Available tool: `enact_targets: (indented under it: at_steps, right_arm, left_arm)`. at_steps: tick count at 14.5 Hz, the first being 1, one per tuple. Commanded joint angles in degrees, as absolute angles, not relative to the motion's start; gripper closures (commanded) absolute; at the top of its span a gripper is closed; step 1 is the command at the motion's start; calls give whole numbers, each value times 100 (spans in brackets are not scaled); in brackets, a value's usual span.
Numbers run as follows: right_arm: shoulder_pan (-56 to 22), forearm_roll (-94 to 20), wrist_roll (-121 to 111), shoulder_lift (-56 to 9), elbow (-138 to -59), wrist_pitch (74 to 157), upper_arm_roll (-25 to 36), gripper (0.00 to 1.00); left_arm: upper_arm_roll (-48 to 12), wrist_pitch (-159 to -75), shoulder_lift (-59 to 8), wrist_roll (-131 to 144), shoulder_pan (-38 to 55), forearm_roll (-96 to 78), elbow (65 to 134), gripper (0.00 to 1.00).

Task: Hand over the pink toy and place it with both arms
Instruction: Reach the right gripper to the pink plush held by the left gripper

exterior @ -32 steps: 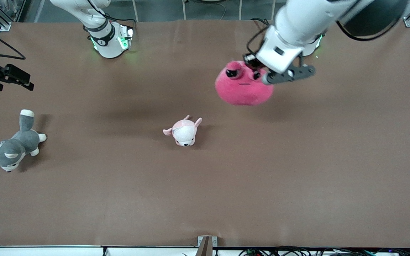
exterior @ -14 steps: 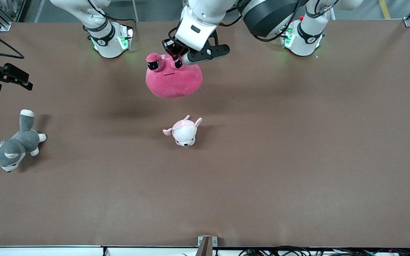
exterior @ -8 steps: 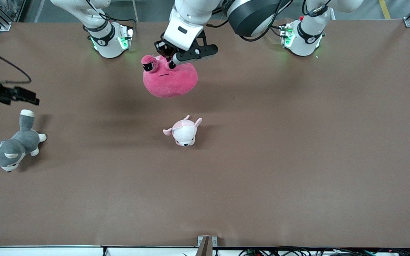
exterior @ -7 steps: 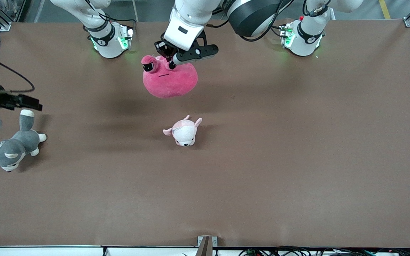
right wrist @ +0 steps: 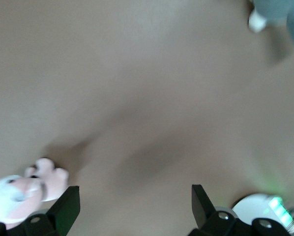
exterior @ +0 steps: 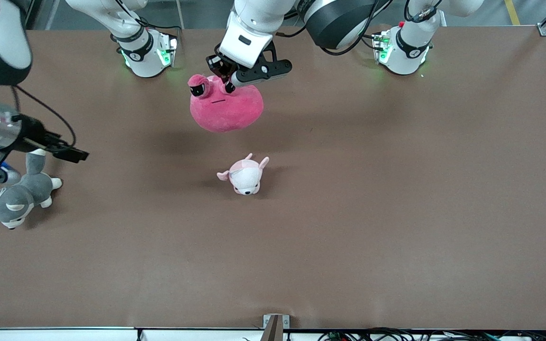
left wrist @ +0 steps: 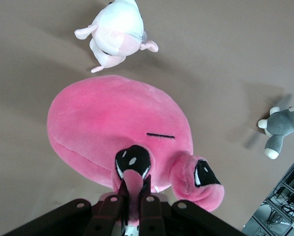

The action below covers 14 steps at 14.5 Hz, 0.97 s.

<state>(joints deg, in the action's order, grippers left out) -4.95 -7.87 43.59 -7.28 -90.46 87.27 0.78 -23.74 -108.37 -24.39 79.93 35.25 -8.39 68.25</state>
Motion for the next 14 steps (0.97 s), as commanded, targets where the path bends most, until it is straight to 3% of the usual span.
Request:
enact_targets:
  at_steps: [1, 8, 14]
  right_arm:
    - [-1149, -1098, 6331, -414, -9132, 8684, 88, 0]
    - [-2582, -1397, 8910, -246, -9141, 8912, 88, 0]
    - [-3111, -1397, 9501, 70, -9650, 9316, 88, 0]
  left_arm:
    - [-2347, -10802, -2479, 8051, 3551, -870, 6680, 100]
    - [-2347, -10749, -2452, 8042, 3524, -870, 6680, 100]
    - [-2347, -10749, -2452, 8042, 3524, -870, 6680, 100]
